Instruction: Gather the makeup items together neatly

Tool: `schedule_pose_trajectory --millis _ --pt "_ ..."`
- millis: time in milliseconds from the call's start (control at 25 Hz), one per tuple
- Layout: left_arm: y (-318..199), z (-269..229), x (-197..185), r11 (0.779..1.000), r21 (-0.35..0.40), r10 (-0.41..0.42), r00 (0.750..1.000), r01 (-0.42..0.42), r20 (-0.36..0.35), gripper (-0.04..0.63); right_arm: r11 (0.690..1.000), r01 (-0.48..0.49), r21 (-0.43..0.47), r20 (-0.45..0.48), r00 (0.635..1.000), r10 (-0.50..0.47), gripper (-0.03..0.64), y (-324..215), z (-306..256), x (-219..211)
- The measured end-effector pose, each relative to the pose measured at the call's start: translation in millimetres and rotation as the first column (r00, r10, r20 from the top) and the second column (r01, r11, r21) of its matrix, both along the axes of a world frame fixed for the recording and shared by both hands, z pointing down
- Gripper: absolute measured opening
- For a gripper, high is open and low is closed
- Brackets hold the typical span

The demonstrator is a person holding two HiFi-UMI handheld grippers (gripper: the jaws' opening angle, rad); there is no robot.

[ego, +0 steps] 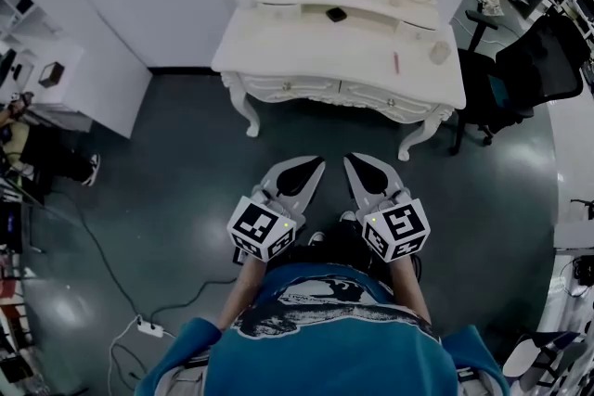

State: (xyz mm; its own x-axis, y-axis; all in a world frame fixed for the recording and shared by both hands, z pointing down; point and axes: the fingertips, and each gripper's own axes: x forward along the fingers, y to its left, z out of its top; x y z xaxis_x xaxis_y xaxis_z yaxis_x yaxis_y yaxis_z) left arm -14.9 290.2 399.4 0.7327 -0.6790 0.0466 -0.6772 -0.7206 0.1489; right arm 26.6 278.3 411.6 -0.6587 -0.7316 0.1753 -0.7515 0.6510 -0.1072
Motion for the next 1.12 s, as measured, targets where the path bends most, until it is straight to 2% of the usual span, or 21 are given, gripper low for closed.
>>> schedule_pose_trajectory --millis 440,680,1120 --pt "-53 8 -5 0.998 -0.020 -0.051 0.999 0.052 0.006 0.012 0.998 0.053 -0.024 0.004 0.999 -0.053 0.002 -56 8 -5" --pt "-114 8 1 0.995 -0.024 -0.096 0.995 0.097 0.027 0.012 0.995 0.097 -0.016 0.007 0.995 -0.097 0.002 -118 6 1" --pt "-232 -4 40 0.991 -0.024 -0.131 0.991 0.132 0.041 0.012 0.992 0.126 -0.020 0.022 0.992 -0.125 0.002 -245 -5 40"
